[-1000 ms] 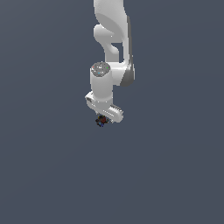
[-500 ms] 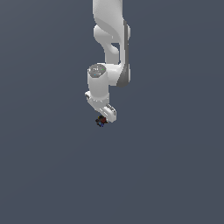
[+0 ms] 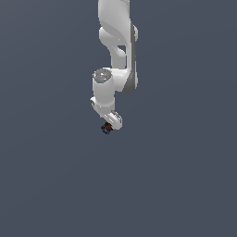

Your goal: Pick up the object and move it to a goal position.

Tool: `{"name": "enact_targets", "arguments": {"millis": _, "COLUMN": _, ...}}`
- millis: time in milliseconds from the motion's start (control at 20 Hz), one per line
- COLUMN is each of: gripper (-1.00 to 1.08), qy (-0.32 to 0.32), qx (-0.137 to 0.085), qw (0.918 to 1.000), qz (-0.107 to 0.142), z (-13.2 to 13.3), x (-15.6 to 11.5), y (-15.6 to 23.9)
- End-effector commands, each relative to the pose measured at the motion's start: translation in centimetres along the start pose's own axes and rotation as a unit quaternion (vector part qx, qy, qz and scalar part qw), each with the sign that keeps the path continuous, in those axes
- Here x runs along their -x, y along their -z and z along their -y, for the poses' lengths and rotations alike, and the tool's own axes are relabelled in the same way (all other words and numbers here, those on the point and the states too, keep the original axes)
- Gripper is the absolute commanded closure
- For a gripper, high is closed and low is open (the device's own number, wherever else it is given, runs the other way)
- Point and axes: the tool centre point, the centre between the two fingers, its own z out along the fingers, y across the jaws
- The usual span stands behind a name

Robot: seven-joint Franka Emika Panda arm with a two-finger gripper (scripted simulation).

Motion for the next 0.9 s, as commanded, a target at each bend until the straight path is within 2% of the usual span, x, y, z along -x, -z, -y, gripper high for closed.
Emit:
{"name": "enact_targets", "arguments": {"millis": 0, "gripper": -0.92, "qy": 0.0, "qx": 0.0, "qw": 1.0, "qz": 0.0, "z": -0.1, "x": 0.0, "y": -0.7}}
{"name": "enact_targets", "arguments": {"millis": 350, "gripper": -0.92, "qy": -0.002, "qx": 0.0, "qw": 1.0, "qz": 0.0, "z": -0.1, "x": 0.1, "y": -3.7}}
{"name": "enact_targets", "arguments": {"millis": 650, "gripper": -0.92, "qy": -0.003, "qx": 0.0, "qw": 1.0, "qz": 0.0, "z": -0.1, "x": 0.1, "y": -4.6}}
{"name": "enact_targets", "arguments": {"millis": 700, "gripper": 1.08, "qy": -0.003, "qx": 0.0, "qw": 1.0, "qz": 0.0, "z": -0.1, "x": 0.1, "y": -4.6}}
{"name": "enact_targets", "arguments": {"millis": 850, "gripper": 1.08, "qy": -0.003, "qx": 0.0, "qw": 1.0, "qz": 0.0, "z": -0.1, "x": 0.1, "y": -4.6}}
